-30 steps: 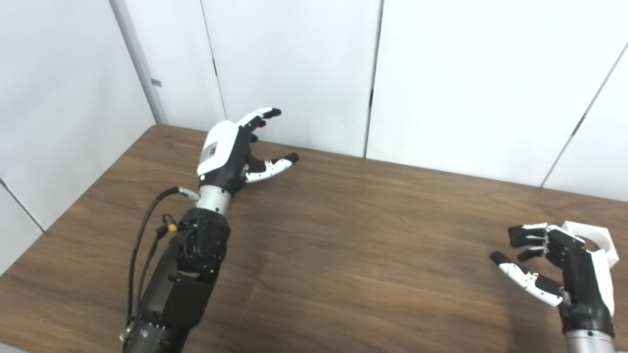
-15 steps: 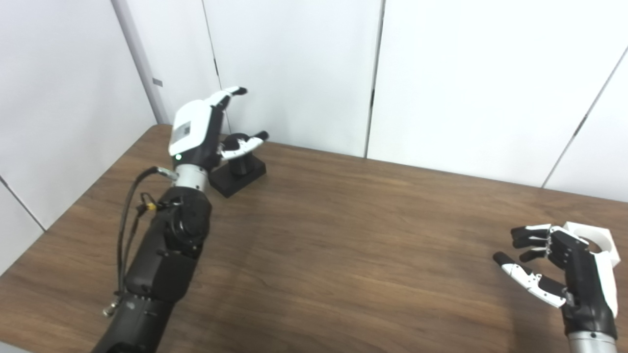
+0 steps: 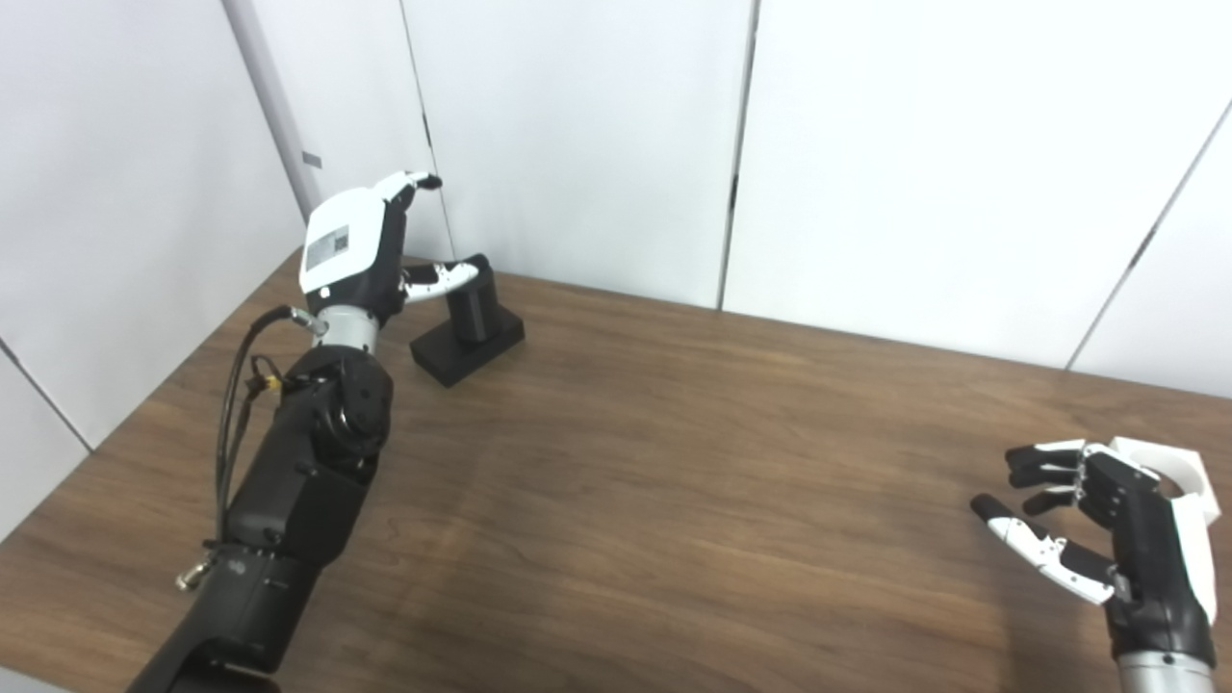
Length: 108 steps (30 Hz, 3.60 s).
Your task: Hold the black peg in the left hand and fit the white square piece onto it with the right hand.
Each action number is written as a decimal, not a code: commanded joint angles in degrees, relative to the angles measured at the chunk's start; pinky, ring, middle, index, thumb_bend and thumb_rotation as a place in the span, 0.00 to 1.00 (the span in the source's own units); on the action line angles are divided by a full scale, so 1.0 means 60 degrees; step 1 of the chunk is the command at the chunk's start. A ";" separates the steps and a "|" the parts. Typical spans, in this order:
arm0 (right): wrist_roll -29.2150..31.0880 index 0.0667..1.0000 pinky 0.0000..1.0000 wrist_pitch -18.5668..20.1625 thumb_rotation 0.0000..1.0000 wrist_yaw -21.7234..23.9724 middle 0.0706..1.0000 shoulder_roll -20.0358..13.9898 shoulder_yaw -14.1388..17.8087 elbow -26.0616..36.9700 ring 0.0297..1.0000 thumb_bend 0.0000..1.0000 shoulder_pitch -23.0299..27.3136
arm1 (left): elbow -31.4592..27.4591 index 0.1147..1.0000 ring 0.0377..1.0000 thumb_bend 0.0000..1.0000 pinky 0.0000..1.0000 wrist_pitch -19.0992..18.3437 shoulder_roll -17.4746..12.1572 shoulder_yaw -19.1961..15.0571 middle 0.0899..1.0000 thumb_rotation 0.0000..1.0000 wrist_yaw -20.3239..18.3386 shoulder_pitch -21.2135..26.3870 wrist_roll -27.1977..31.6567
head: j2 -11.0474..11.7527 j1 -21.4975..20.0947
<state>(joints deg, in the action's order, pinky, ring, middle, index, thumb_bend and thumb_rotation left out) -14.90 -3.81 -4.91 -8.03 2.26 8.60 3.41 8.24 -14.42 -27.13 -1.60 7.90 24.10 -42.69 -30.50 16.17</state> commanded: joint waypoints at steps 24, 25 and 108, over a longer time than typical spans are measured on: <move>-0.0063 0.45 0.40 -0.0037 0.11 -0.0012 0.56 0.0005 0.0035 0.0581 0.53 0.50 0.0222 | 0.1499 0.79 0.93 0.98 0.79 -0.1329 -0.0914 0.1402 0.92 0.65 -0.1165 0.1267 -0.0231 | -0.0131 -0.0043; -0.0078 0.45 0.40 -0.0043 0.11 -0.0022 0.56 0.0011 0.0031 0.0576 0.53 0.50 0.0227 | 0.1515 0.79 0.94 0.98 0.80 -0.1371 -0.0904 0.1456 0.93 0.66 -0.1209 0.1283 -0.0245 | -0.0145 -0.0051; 0.0404 0.45 0.47 0.0496 0.12 0.0333 0.60 -0.0021 0.0271 0.1068 0.58 0.50 0.0100 | 0.2954 0.42 0.94 0.53 0.82 -0.1137 -0.0899 0.2814 0.87 0.07 -0.1918 0.1059 0.0533 | -0.0661 -0.0189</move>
<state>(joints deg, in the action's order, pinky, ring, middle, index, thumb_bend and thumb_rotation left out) -12.51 0.09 -2.63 -7.61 3.50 13.66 2.72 27.11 -22.07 -31.26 15.34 -2.25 29.83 -40.16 -34.45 15.03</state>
